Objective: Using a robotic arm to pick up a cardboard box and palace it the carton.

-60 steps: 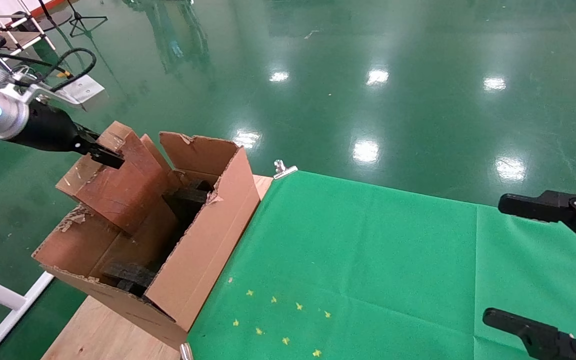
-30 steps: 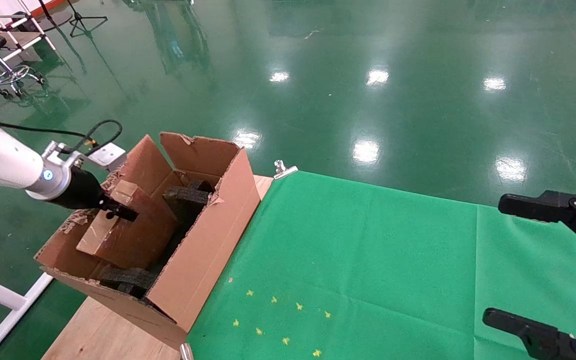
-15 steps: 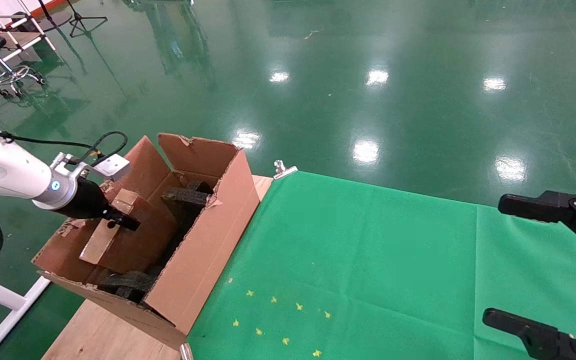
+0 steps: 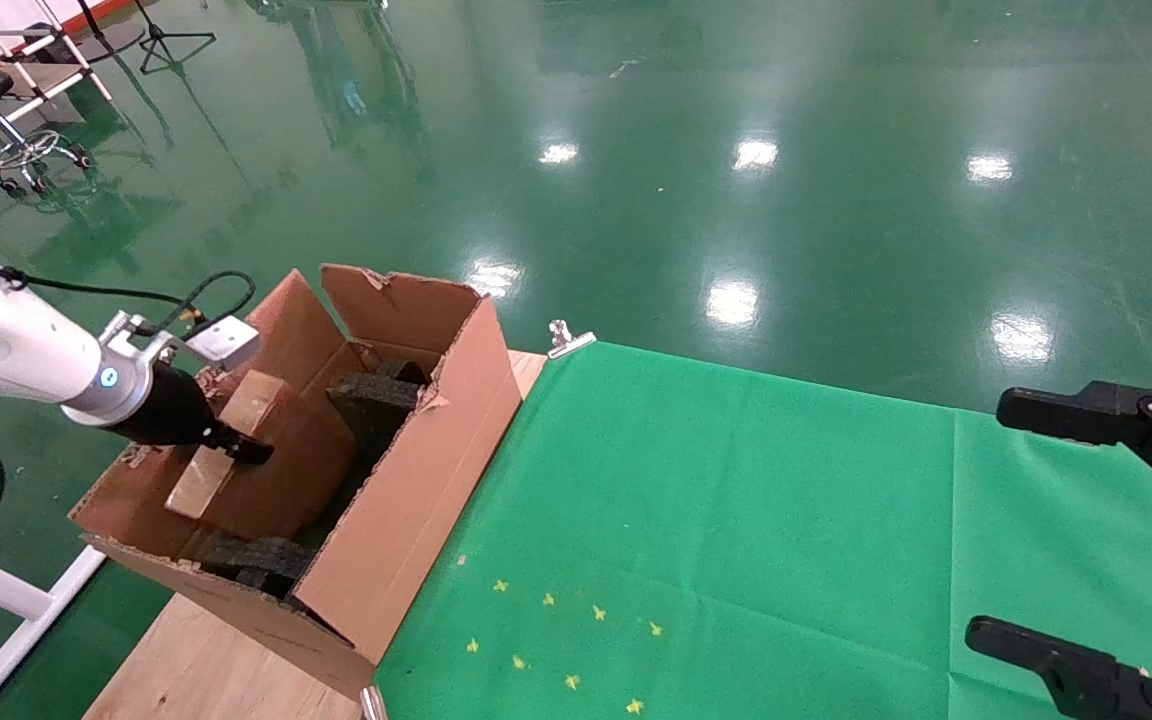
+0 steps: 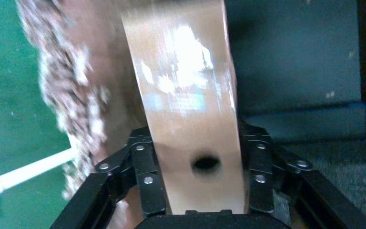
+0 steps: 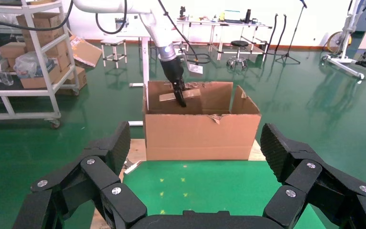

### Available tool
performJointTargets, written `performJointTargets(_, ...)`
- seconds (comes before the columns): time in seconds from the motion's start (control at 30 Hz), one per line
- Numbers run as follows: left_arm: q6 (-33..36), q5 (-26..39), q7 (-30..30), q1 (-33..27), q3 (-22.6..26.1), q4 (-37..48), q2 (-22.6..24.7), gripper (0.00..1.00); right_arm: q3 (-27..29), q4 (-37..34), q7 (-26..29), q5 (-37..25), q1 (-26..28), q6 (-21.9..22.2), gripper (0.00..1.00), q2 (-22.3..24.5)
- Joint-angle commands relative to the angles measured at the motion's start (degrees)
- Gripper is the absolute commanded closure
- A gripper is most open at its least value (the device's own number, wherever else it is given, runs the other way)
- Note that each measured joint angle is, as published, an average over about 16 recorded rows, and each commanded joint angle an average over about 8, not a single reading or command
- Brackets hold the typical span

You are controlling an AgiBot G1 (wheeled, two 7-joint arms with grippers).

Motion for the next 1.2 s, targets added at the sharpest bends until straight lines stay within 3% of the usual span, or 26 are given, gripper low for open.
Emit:
performJointTargets(0.03, 0.16, 0.04, 0.01, -0.01, 0.01, 0.05, -0.01, 0.0, 0.0, 0.0, 0.0, 0.0, 0.0, 0.0, 0.0, 0.0)
performJointTargets(0.4, -1.23, -1.58, 2.18, -3.38, -1.17, -2.43, -1.52, 0.0, -0.01, 0.0, 0.0, 0.0, 0.0, 0.0, 0.0, 0.0)
performJointTargets(0.83, 5.9, -8.49, 8.81, -10.04, -5.84, -15.36, -8.96, 0.0, -0.01, -0.02, -0.01, 0.01, 0.0, 0.02, 0.0, 0.0)
performJointTargets(1.2, 6.42, -8.34, 8.9, -10.13, -5.73, -16.26, -9.2, 0.0, -0.01, -0.02, -0.01, 0.03, 0.0, 0.02, 0.0, 0.01)
